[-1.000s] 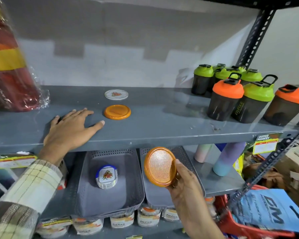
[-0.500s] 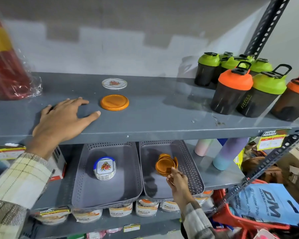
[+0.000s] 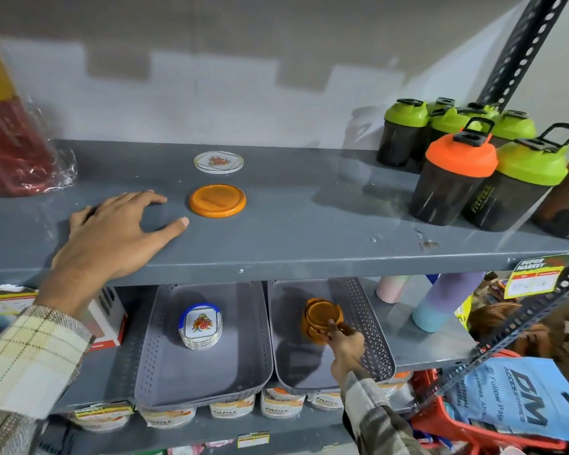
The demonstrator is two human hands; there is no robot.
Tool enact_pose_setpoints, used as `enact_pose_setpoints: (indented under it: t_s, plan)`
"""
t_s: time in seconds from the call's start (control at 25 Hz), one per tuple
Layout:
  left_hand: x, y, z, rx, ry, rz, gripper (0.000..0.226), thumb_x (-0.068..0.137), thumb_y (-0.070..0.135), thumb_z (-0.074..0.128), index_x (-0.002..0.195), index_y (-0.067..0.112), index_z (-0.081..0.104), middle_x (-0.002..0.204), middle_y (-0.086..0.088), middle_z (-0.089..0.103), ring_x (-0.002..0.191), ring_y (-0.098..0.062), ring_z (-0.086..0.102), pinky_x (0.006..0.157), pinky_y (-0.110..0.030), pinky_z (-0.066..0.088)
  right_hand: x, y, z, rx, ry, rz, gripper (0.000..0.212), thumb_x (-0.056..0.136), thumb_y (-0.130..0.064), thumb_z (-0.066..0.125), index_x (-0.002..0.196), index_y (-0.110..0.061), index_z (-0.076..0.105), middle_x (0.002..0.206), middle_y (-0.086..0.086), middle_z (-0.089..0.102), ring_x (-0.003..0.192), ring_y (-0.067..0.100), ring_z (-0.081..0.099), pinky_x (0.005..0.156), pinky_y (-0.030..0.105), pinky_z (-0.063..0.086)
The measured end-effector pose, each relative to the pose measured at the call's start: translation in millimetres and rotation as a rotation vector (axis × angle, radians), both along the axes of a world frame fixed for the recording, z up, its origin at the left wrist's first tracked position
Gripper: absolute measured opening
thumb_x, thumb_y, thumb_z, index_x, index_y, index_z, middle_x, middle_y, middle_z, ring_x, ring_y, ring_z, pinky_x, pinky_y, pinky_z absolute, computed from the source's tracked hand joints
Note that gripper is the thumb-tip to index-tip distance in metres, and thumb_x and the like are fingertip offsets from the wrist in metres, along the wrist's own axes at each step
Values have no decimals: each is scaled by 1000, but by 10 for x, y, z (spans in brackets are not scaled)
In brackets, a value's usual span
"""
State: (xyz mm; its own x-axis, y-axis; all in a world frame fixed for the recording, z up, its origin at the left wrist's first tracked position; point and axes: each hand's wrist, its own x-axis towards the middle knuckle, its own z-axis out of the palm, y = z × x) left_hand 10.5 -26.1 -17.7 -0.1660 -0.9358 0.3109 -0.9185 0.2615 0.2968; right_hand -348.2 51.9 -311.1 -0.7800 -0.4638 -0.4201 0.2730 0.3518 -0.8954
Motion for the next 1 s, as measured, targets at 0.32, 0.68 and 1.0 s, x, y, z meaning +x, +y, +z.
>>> enact_pose_setpoints:
  t_s: [0.32, 0.68, 1.0]
  plan:
    - [0, 10, -1, -12, -6, -4, 72, 80, 83, 40, 135, 39, 50, 153, 11, 43, 142, -18, 34, 114, -51, 18, 36, 82, 98, -81, 44, 29, 47, 82, -8, 84, 121, 2, 60, 113, 24, 70, 70, 32, 75, 54, 30, 62]
    - [-5, -9, -5, -7, -27, -1, 71, 81, 84, 40, 136, 39, 49, 153, 10, 44, 141, -19, 35, 113, -52, 19, 86, 164, 217, 17, 171, 100, 43, 86, -16, 82, 121, 0, 65, 116, 20, 68, 91, 30, 63, 73, 33, 54]
    - [-32, 35, 31, 8, -27, 2, 68, 84, 80, 41, 136, 37, 50, 151, 7, 46, 140, -21, 36, 112, -52, 21, 285, 234, 694, -92, 428, 265, 35, 89, -26, 78, 120, -12, 69, 114, 10, 75, 108, 30, 70, 90, 31, 52]
